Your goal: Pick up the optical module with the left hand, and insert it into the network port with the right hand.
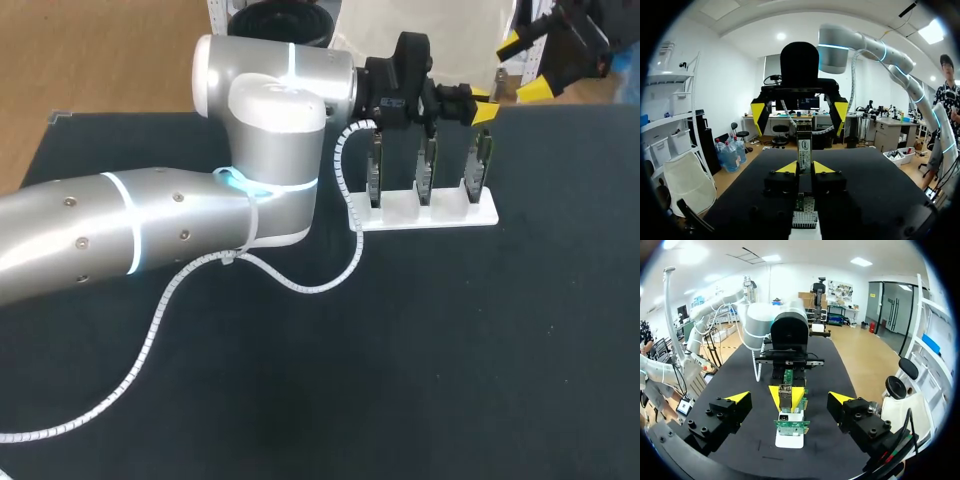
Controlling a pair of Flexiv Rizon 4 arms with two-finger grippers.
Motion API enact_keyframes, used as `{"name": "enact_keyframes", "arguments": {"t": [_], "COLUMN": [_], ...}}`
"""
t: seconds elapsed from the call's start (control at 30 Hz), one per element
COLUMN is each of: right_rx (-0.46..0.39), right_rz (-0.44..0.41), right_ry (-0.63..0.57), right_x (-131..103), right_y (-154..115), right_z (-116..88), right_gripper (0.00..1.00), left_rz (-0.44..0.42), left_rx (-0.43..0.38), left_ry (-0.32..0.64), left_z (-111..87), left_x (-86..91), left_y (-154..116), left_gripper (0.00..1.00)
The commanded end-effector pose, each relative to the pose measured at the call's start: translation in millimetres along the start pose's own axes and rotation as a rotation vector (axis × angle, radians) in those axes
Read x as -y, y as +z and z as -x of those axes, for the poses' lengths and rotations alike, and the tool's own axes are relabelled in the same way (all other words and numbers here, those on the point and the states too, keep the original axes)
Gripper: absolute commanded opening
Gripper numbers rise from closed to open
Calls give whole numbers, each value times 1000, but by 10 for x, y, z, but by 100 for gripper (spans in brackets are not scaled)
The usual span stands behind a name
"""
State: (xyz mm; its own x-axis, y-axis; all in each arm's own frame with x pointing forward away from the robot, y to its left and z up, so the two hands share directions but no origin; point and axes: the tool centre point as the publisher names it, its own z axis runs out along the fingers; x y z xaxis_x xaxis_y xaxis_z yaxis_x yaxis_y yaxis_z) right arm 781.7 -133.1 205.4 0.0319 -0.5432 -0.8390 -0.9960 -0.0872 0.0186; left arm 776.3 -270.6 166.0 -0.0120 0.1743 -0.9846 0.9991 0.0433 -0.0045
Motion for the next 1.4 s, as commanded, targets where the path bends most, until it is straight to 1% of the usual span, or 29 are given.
{"name": "enact_keyframes", "arguments": {"t": [0.03, 0.17, 0.37, 0.6, 1.3, 1.33, 1.37, 1.4], "right_rx": [0, -5, 8, 5, 12, 12, 12, 12], "right_rz": [18, 12, 5, 12, 14, 14, 15, 14], "right_ry": [0, 0, 8, 12, 10, 10, 9, 9], "right_x": [44, 15, -14, -42, -41, -41, -42, -43], "right_y": [14, 47, 80, 109, 144, 146, 148, 150], "right_z": [6, 19, 44, 41, 97, 98, 99, 100], "right_gripper": [100, 100, 100, 100, 100, 80, 45, 28], "left_rz": [-1, -1, -1, -1, -1, -1, -1, -1], "left_rx": [-2, -2, -2, -2, -2, -2, -2, -2], "left_ry": [0, 0, 0, 0, 0, 0, 0, 0], "left_z": [5, 5, 5, 5, 5, 5, 5, 5], "left_x": [-10, -10, -10, -10, -10, -10, -10, -10], "left_y": [5, 5, 5, 5, 5, 5, 5, 5], "left_gripper": [0, 0, 0, 0, 0, 0, 0, 0]}}
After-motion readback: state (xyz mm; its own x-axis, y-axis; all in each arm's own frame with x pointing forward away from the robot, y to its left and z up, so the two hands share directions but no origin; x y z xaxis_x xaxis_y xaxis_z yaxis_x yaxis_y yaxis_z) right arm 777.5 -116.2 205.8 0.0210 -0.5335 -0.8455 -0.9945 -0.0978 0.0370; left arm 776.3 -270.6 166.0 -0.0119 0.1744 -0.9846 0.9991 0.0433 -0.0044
